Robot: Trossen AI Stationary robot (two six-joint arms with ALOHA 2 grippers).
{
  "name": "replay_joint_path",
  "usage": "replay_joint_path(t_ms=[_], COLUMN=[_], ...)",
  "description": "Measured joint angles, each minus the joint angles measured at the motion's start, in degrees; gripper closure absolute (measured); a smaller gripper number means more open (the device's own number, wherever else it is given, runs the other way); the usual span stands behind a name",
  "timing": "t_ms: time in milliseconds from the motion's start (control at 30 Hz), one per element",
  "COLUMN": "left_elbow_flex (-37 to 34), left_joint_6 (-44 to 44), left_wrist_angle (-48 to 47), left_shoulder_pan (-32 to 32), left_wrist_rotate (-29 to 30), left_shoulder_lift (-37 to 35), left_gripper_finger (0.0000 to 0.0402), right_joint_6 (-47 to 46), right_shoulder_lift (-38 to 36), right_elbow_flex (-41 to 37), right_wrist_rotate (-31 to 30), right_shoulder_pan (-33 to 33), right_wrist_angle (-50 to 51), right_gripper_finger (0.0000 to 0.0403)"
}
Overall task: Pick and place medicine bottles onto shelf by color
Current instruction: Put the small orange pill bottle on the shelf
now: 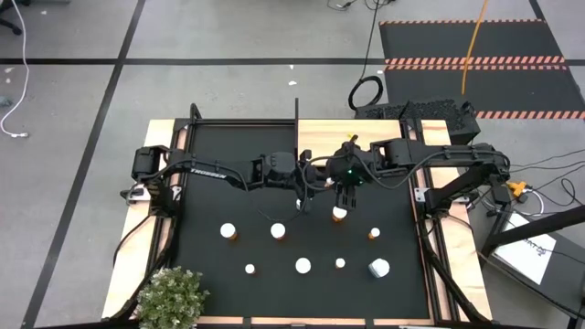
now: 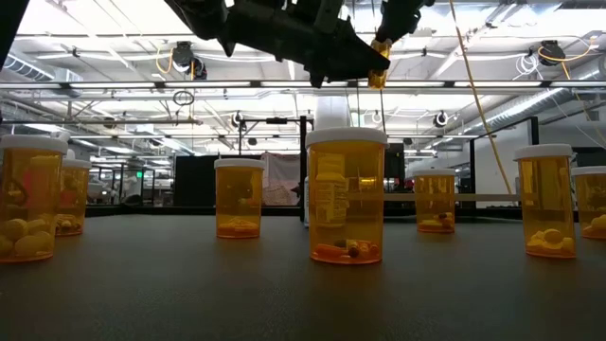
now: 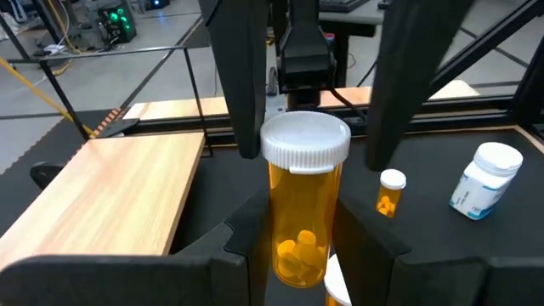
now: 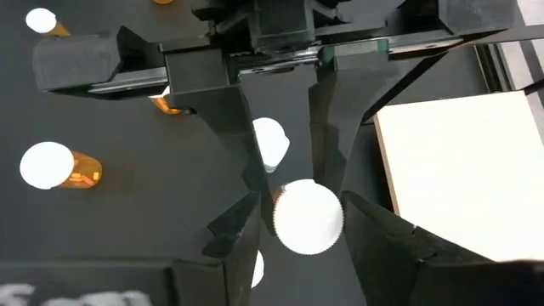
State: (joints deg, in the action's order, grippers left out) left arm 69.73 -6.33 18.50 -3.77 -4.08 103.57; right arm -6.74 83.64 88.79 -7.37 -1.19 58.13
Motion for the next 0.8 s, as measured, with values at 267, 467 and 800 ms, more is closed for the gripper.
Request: replay_joint_path(t_ms=[267,467,800], left_elbow_flex=[0.0,0.0,0.0], left_joint_6=[0.0,-0.5,-0.7], left_wrist_angle=[0.0,0.1,0.1], left_shoulder_pan=[0.2,0.5,0.5], left_wrist_rotate=[0.0,0.1,0.2], left_shoulder_lift=[0.0,0.0,0.1], left_gripper_finger=[0.0289,0.0289,0.0289], right_joint_6=[0.0,-0.1,0.2], right_shoulder_lift=[0.0,0.0,0.0], right_elbow_flex=[0.0,0.0,0.0], right_wrist_rotate=[0.1,0.2,0.1], right_shoulder_pan=[0.0,0.0,0.0], right_wrist_angle=[0.0,0.0,0.0], right_gripper_finger=[0.0287,0.0262,0.0232])
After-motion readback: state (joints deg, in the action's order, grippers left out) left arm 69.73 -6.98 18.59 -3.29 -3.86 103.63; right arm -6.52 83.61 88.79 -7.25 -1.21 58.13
